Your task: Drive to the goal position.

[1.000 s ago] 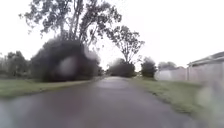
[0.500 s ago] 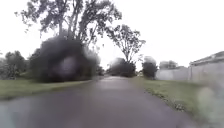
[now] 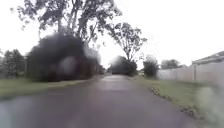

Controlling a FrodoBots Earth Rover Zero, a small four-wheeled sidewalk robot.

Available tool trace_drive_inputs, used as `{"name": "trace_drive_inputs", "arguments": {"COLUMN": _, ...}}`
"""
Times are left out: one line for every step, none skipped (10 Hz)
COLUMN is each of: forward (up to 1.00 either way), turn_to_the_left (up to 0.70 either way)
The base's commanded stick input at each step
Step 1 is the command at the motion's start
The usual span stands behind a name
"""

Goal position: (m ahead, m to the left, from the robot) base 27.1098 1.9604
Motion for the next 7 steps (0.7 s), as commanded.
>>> {"name": "trace_drive_inputs", "arguments": {"forward": 0.85, "turn_to_the_left": -0.13}}
{"name": "trace_drive_inputs", "arguments": {"forward": 0.85, "turn_to_the_left": -0.33}}
{"name": "trace_drive_inputs", "arguments": {"forward": 0.85, "turn_to_the_left": -0.1}}
{"name": "trace_drive_inputs", "arguments": {"forward": 0.85, "turn_to_the_left": 0.0}}
{"name": "trace_drive_inputs", "arguments": {"forward": 0.85, "turn_to_the_left": 0.0}}
{"name": "trace_drive_inputs", "arguments": {"forward": 0.85, "turn_to_the_left": 0.0}}
{"name": "trace_drive_inputs", "arguments": {"forward": 0.85, "turn_to_the_left": 0.0}}
